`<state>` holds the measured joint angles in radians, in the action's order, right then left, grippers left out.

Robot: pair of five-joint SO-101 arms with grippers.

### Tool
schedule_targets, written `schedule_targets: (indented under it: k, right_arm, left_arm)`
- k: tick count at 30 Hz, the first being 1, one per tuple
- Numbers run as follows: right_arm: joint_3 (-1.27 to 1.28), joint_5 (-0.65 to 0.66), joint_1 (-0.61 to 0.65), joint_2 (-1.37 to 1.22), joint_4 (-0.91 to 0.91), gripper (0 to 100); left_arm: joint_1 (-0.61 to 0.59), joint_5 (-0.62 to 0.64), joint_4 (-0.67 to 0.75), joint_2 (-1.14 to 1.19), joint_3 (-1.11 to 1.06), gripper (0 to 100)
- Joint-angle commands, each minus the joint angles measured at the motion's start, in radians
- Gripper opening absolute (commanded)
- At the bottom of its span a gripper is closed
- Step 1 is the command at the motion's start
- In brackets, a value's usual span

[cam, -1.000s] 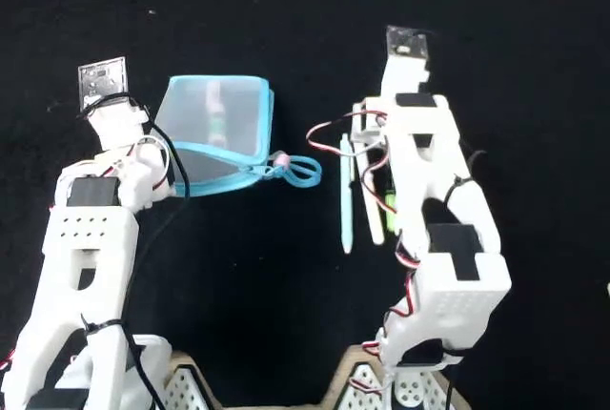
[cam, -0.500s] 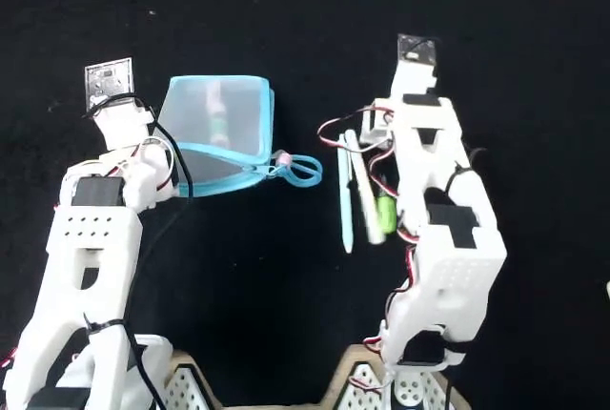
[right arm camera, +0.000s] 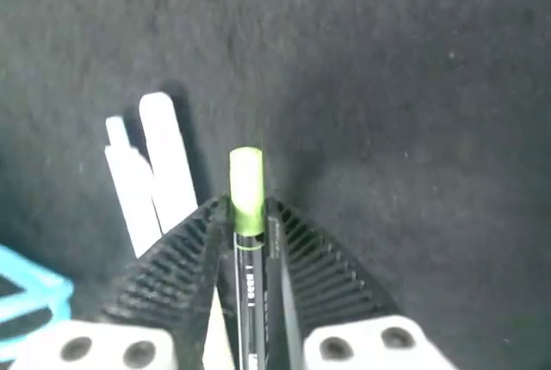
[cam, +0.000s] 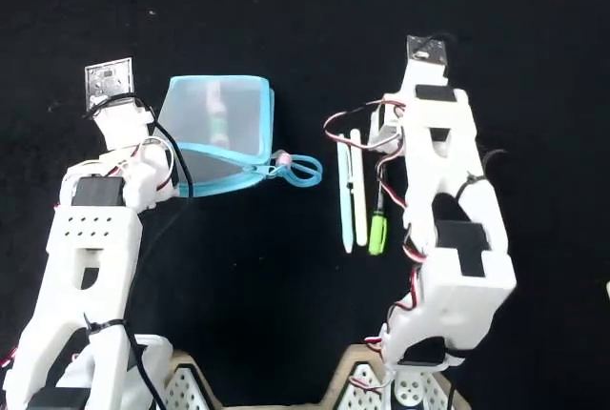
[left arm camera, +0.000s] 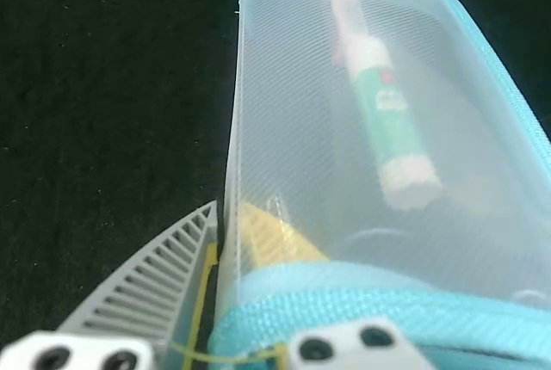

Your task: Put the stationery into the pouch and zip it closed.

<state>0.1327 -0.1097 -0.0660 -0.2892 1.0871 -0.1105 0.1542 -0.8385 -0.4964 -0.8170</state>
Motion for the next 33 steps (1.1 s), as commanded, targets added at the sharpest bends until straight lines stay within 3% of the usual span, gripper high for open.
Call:
schedule_targets:
  k: [1,9,20,23,25,33]
  right_arm:
    - [-0.028,0.1,-0.008,0.091,0.066,2.0]
    - [-0.142,0.149,-0.006,-0.061,0.112,15.1]
    - [-0.394,0.149,-0.009,-0.289,0.255,15.6]
    - [-0.437,0.15,-0.012,-0.34,0.282,13.7]
    - [-0.476,0.152,-0.015,-0.349,0.321,1.5]
    - [-0.549,0.203,-0.074,-0.229,0.405,1.1]
  left_arm:
    - [0.001,0.017,-0.003,0.014,-0.025,3]
    - [0.001,0.017,-0.003,0.014,-0.024,3]
    - [0.001,0.017,-0.003,0.014,-0.022,3]
    - [0.001,0.017,-0.003,0.014,-0.022,3]
    - [0.001,0.017,-0.003,0.014,-0.022,3]
    - [0.001,0.018,-0.003,0.014,-0.024,3]
